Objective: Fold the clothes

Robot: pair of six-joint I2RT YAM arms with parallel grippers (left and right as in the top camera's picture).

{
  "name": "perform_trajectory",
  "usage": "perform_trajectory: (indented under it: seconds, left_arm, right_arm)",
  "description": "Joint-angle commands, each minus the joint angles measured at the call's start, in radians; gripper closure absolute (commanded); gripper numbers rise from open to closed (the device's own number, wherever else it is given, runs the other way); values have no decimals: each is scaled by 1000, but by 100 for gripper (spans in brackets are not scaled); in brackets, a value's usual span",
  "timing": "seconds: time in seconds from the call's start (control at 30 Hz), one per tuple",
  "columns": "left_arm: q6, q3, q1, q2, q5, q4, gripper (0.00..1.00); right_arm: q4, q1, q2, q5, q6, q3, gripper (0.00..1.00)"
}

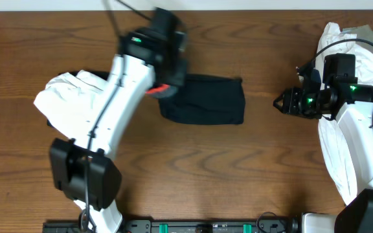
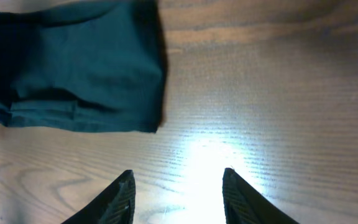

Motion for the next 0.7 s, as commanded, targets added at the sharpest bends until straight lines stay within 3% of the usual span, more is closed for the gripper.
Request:
perform_trajectory:
  seconds: [0.0, 0.27, 0.67]
  left_arm:
    - [-101, -2, -80, 15, -77, 19, 94]
    - [-149, -2, -201, 129, -76, 111, 94]
    - [-208, -2, -257, 202, -75, 209, 94]
  right_arm:
    - [-19, -5, -8, -1, -10, 8, 57]
    - [-114, -5, -8, 241, 70, 8, 57]
    - [-147, -5, -8, 266, 70, 8, 56]
